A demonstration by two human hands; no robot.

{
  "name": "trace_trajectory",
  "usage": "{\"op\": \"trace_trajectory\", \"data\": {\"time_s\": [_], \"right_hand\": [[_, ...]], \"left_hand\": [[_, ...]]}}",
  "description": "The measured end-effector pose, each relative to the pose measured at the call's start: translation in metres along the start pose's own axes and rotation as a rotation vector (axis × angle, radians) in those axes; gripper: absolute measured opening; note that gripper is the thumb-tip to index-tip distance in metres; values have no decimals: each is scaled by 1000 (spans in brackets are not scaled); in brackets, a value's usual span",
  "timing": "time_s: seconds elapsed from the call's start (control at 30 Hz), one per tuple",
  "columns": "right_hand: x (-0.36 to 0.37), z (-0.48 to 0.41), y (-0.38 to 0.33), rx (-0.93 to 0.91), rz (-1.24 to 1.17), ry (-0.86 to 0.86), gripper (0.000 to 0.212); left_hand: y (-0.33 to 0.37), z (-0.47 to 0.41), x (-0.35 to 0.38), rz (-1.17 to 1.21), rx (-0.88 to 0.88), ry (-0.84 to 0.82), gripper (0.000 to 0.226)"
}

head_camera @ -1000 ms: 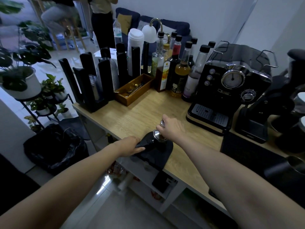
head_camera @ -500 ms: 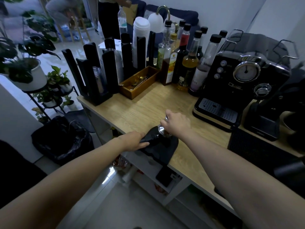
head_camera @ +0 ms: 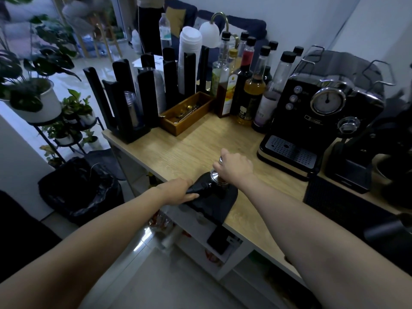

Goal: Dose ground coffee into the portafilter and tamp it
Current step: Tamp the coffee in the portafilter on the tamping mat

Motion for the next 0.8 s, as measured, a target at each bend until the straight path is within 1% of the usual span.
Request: {"op": "trace_trajectory", "data": {"time_s": [0.17, 0.3, 0.43, 0.6, 0.67, 0.8], "right_hand": [[-1, 0, 2, 3, -57, 6, 21], [1, 1, 2, 11, -49, -35, 20], [2, 5, 3, 4, -55, -42, 20], [1, 7, 3, -11, -20, -48, 22], [2, 8, 3, -16, -8, -31, 24], [0, 12, 2, 30, -42, 74, 23]], "left_hand": [[1, 2, -3, 7, 2, 14, 46], [1, 3, -1, 18, -2, 21, 45], [2, 6, 1, 33, -4, 41, 45], [3, 6, 1, 10, -22, 27, 48], [4, 5, 1, -28, -29, 19, 49], [5, 3, 2, -116, -63, 21, 52]]}}
Point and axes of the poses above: each hand's wrist, its own z-axis away from the middle knuckle, its own x-axis out of the palm, y = z × x, the point moved 9 cm from there along -z, towards the middle knuckle, and after that the axes turned 15 degrees about -y, right-handed, at the moved point
